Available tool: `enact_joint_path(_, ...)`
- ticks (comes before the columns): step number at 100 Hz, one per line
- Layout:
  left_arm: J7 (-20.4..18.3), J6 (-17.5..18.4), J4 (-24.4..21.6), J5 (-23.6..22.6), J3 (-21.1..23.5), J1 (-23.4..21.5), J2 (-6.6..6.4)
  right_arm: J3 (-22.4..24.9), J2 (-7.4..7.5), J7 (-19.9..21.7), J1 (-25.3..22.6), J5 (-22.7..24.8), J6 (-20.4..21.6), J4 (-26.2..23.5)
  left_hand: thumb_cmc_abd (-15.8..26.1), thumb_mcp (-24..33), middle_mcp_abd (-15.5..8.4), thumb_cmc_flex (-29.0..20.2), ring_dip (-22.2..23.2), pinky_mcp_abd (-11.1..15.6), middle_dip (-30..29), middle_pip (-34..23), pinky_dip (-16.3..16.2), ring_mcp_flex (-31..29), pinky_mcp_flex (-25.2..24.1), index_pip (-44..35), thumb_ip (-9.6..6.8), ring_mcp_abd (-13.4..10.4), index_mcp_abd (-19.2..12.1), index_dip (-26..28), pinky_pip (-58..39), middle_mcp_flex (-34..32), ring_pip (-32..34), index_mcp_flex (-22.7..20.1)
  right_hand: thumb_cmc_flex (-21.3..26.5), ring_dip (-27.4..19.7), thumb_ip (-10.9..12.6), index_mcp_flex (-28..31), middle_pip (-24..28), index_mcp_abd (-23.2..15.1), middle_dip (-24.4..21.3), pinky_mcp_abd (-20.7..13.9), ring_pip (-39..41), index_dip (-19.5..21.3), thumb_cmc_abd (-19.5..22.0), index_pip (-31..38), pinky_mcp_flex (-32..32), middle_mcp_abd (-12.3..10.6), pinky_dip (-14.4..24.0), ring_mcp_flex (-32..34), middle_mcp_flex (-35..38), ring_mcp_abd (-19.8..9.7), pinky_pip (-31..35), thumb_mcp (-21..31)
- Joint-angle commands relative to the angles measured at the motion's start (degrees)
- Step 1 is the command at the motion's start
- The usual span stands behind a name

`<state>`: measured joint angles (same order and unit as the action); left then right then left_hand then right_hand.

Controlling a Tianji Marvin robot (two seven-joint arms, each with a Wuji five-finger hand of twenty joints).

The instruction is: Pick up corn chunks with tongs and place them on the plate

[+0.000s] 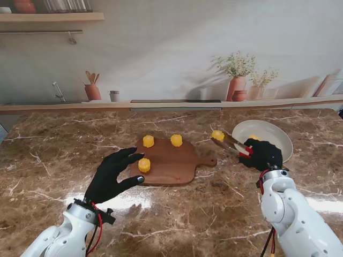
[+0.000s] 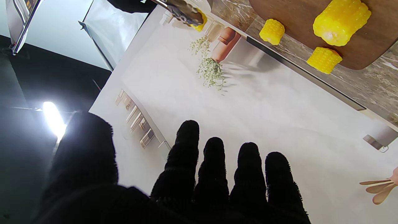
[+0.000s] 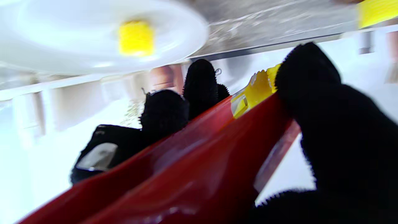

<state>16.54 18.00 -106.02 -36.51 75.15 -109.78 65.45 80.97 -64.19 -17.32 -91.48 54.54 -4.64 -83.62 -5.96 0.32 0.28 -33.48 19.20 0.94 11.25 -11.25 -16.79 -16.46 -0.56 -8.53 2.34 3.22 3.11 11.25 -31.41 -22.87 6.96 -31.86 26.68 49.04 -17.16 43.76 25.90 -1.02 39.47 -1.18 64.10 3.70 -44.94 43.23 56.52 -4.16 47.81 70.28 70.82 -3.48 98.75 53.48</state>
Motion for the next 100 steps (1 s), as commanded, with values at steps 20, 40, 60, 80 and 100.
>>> enact_joint_path(20,-0.39,-0.62,0.42,0.23,-0.67,0.32,0.01,3.72,1.11,-0.03,7.45,-0.93,-5.76,8.87,1.39,-1.51,-0.48,-1.69,-0.61,0.79,-0.63,0.90,0.34,-0.33,-0.75,-0.21,-1.15,-2.20,-1.93,0.55,1.70,-0.26,-1.03,-0.60,8.61,0.27,0.92,5.71,1.50,-8.65,0.07,-4.29,4.43,0.29,9.51,9.11,3.43,-0.56,-0.19,5.34,2.40,-2.46,9.59,8.50)
enact_joint_path(40,-0.79,-1.52,0.04,0.10,-0.28,-0.17,-0.06,4.81,1.33,-0.94,11.04,-1.37,-8.91,15.75,1.32,-1.50,-0.45,-1.64,-0.57,0.72,-0.58,0.83,0.27,-0.38,-0.78,-0.25,-1.16,-2.11,-1.89,0.55,1.66,-0.31,-0.97,-0.63,8.72,0.16,1.05,5.34,1.54,-8.73,0.22,-4.54,4.18,0.47,10.24,8.89,3.29,-0.62,-0.40,5.08,1.82,-2.60,9.55,7.66)
enact_joint_path(60,-0.94,-2.14,0.04,0.05,-0.49,-0.25,-0.10,4.52,1.61,-1.34,13.74,-2.14,-10.78,21.84,1.33,-1.48,-0.44,-1.64,-0.57,0.67,-0.60,0.88,0.22,-0.31,-0.80,-0.23,-1.16,-2.15,-1.80,0.52,1.63,-0.24,-1.01,-0.56,9.03,0.15,1.28,5.04,1.60,-8.35,0.22,-4.85,4.13,0.58,10.92,8.62,3.13,-0.54,-0.68,4.83,1.51,-2.58,9.66,6.50)
enact_joint_path(80,-1.35,-2.49,0.09,0.00,-0.66,0.00,-0.18,3.70,1.81,-0.38,14.76,-3.13,-11.43,24.54,1.40,-1.46,-0.41,-1.70,-0.59,0.80,-0.62,0.95,0.25,-0.20,-0.81,-0.15,-1.16,-2.19,-1.70,0.48,1.72,-0.07,-1.06,-0.40,5.74,0.63,2.10,4.37,2.37,-0.21,2.55,-7.55,4.91,6.77,4.07,-6.44,3.13,1.14,-2.16,3.12,-3.79,-5.05,9.05,8.58)
enact_joint_path(100,-1.32,-2.39,0.32,-0.10,-0.79,0.25,-0.19,3.35,1.99,0.34,14.26,-3.20,-9.93,24.68,1.33,-1.47,-0.41,-1.78,-0.63,0.76,-0.65,0.98,0.31,-0.13,-0.81,-0.10,-1.17,-2.09,-1.62,0.47,1.88,-0.03,-1.12,-0.32,3.58,0.43,3.72,3.28,4.23,2.00,2.09,-8.32,5.51,15.27,3.41,-14.49,2.39,1.53,-2.25,1.44,-8.06,-5.68,8.59,5.16)
